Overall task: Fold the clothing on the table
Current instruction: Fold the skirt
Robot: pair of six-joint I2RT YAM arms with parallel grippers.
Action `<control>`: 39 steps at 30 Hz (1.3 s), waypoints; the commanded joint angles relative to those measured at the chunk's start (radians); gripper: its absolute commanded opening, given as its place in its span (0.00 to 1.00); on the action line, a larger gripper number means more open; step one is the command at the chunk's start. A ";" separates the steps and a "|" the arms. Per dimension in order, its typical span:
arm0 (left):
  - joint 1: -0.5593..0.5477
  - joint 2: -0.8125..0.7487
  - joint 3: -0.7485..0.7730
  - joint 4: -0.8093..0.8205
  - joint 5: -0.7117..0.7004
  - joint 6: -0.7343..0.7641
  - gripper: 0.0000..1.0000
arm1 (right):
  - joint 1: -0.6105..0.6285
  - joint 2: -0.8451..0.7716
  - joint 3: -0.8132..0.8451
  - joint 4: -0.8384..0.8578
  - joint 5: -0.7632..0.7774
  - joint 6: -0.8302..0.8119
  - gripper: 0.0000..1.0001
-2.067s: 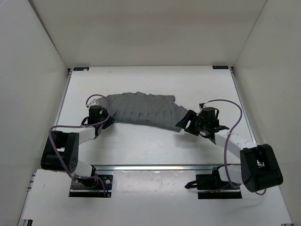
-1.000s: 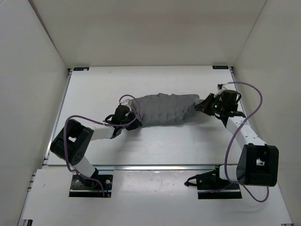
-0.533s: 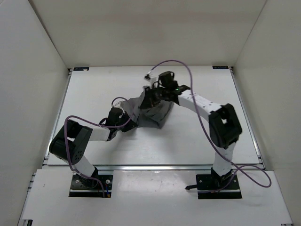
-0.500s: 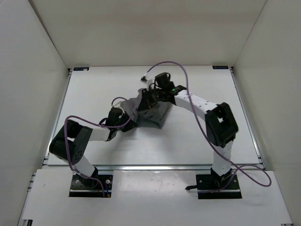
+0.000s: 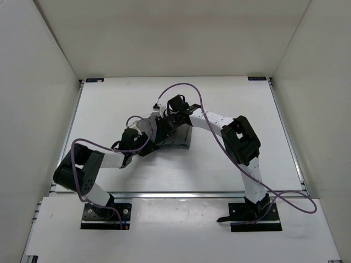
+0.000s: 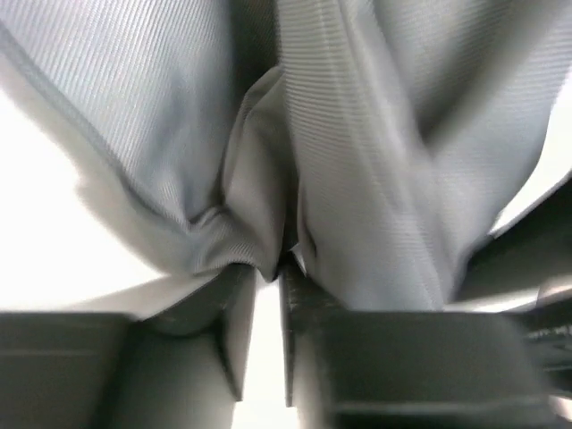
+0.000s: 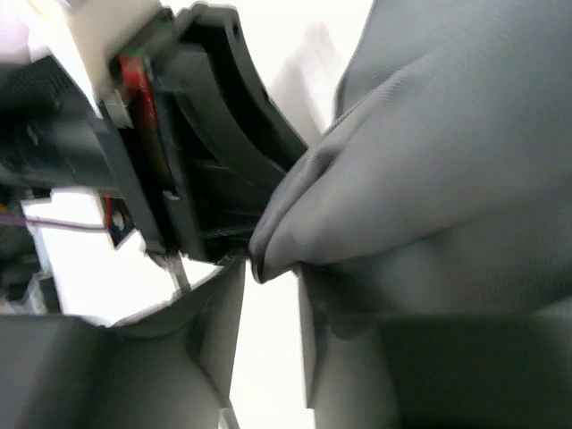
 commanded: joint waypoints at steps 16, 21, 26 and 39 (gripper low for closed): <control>0.182 -0.756 -0.093 -0.386 0.036 0.011 0.52 | -0.123 -0.705 -0.473 0.424 0.055 0.113 0.63; 0.216 -0.870 -0.053 -0.516 0.019 0.053 0.51 | -0.148 -0.742 -0.562 0.484 0.039 0.152 0.00; 0.190 -0.967 -0.048 -0.591 -0.041 0.041 0.51 | -0.113 -0.556 -0.495 0.543 0.010 0.158 0.00; 0.210 -1.061 -0.004 -0.702 -0.095 0.068 0.51 | 0.013 0.001 -0.136 0.385 0.121 0.215 0.00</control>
